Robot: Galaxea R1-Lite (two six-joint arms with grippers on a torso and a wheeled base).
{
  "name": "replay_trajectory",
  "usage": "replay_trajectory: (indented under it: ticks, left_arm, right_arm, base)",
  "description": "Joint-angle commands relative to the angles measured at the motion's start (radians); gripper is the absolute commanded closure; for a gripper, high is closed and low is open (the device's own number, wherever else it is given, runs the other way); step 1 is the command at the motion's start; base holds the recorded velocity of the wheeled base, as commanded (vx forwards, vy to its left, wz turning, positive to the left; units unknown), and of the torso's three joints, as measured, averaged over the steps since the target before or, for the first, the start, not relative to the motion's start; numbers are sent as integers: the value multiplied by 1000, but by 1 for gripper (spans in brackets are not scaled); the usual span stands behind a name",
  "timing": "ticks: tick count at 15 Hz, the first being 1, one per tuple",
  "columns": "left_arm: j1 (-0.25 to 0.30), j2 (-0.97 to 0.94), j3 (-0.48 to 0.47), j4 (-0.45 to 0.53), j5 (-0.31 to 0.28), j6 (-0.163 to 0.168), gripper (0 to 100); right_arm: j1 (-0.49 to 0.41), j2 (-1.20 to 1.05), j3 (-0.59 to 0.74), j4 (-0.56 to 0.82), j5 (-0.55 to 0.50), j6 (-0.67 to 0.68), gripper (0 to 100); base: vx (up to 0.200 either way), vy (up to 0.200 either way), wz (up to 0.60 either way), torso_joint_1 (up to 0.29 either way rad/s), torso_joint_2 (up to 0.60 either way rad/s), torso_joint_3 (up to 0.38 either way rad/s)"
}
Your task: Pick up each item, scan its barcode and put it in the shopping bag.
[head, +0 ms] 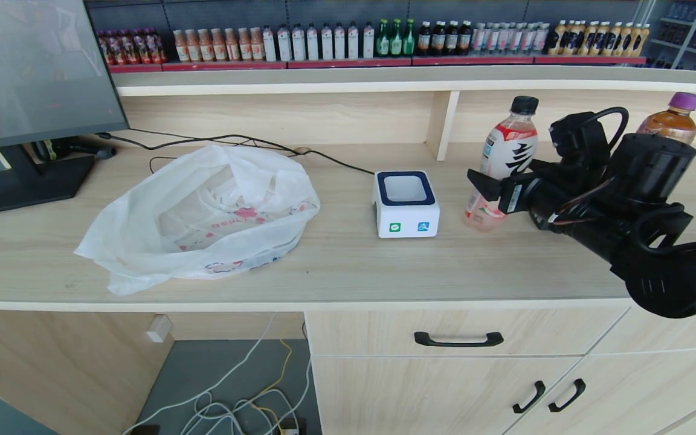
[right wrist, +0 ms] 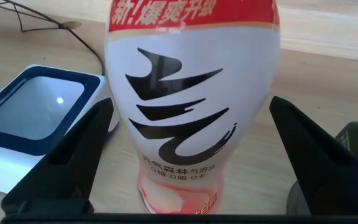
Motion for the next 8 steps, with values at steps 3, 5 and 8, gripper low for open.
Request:
replay_trajectory:
  ticks: [3,5,8]
  left_arm:
    - [0,0,0,0,-1,-1,0]
    - [0,0,0,0,-1,-1,0]
    - [0,0,0,0,-1,-1,0]
  right_arm:
    - [-16,16,-19,5,1,0,0]
    - [-16,31,-46,8,3,0,0]
    - [-15,54,-74,8,4,2,0]
  base:
    - [0,0,0,0,0,0]
    - [0,0,0,0,0,0]
    - [0,0,0,0,0,0]
